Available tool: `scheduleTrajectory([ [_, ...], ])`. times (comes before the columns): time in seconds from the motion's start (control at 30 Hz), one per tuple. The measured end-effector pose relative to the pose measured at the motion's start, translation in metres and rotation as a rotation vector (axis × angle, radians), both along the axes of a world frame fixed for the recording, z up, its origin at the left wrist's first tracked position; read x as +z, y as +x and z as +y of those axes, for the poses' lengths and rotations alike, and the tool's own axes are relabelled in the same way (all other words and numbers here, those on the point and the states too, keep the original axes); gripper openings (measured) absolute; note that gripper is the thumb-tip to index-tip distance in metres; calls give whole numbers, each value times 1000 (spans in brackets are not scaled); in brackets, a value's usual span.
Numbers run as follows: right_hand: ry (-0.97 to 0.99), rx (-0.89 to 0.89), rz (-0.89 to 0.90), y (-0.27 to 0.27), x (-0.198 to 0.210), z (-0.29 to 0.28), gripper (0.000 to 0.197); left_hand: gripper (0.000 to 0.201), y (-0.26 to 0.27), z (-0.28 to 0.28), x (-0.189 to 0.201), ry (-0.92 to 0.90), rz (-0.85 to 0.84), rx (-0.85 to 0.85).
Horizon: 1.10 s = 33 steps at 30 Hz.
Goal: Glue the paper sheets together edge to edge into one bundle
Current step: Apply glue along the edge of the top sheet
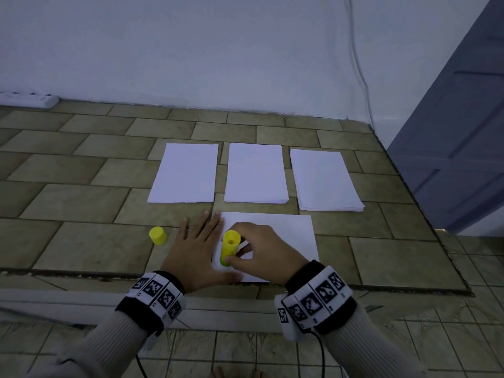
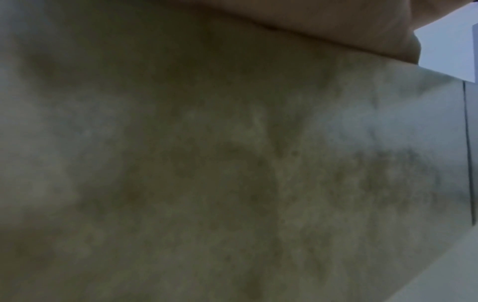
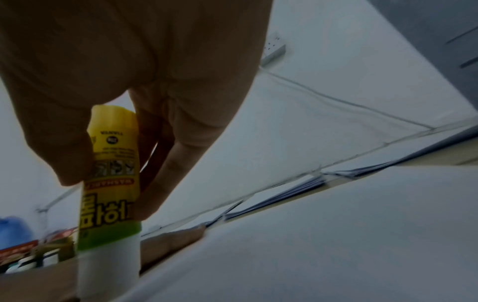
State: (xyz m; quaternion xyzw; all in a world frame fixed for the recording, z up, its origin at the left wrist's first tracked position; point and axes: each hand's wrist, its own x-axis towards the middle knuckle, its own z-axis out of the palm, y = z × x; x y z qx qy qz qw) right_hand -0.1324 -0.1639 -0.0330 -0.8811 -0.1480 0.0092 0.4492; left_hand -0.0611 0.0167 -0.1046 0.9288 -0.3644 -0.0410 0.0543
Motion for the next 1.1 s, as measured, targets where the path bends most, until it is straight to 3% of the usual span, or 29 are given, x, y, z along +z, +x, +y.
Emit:
scheduleTrajectory([
  [0.23,-109,75,-15,10,3,8,27,119,2,2,-6,6,-8,-30],
  [0.53,-182,-8,-19,60,12,-8,15,135,1,1,2,18,4,15],
  [0.7,-249,-97,19,80,12,-16,22,137,1,1,2,18,13,20],
  [1.1,61,-98,98,4,6,-52,11,134,0,2,4,25,38,31],
])
